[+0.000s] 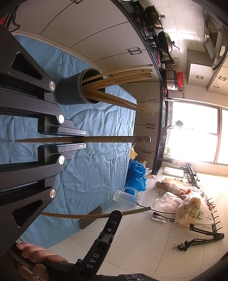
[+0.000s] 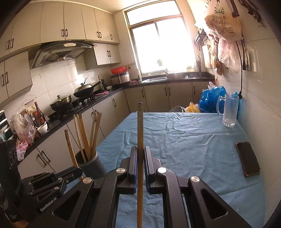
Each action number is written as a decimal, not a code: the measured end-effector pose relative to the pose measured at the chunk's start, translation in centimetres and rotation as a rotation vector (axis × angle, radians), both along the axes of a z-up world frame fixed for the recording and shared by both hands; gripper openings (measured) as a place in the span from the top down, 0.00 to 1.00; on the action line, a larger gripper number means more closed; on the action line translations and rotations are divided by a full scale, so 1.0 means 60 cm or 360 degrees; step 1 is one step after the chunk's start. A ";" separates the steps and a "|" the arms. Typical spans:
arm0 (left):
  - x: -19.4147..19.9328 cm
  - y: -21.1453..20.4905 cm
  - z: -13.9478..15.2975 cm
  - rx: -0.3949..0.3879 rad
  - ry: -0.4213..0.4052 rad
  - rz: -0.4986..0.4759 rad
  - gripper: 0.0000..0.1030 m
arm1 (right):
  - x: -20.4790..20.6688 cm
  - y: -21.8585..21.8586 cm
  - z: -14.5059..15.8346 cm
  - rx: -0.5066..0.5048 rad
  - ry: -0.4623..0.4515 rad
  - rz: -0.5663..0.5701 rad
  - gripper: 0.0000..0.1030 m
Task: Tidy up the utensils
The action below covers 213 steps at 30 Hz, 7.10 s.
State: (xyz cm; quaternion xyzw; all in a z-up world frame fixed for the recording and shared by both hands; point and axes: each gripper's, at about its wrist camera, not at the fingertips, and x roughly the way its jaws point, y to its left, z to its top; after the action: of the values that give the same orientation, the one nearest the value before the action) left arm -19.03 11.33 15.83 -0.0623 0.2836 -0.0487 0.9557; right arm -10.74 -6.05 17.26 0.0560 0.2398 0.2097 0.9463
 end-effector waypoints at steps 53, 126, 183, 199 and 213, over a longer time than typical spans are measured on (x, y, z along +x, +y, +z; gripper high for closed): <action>0.155 0.252 0.041 -0.0262 -0.0129 0.0165 0.94 | 0.172 0.316 0.010 0.0180 -0.0324 0.0133 0.91; -0.025 0.132 -0.028 0.0279 -0.0100 0.0781 0.00 | 0.026 0.092 -0.135 0.0018 0.0111 -0.0113 0.27; 0.005 0.150 -0.090 0.0233 0.0137 0.0673 0.00 | 0.021 0.120 -0.157 -0.0133 0.0090 -0.0151 0.23; -0.012 0.147 -0.077 0.0232 0.0053 0.0710 0.00 | 0.005 0.117 -0.146 -0.0124 -0.0016 -0.0195 0.21; -0.013 0.151 -0.078 0.0222 0.0050 0.0703 0.00 | -0.004 0.127 -0.142 -0.0150 -0.0061 -0.0193 0.20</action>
State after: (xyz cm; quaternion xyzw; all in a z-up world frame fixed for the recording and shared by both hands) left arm -19.78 20.37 11.17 -0.0574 0.2807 0.1824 0.9405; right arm -10.98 1.55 8.72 0.0218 0.2273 0.1414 0.9633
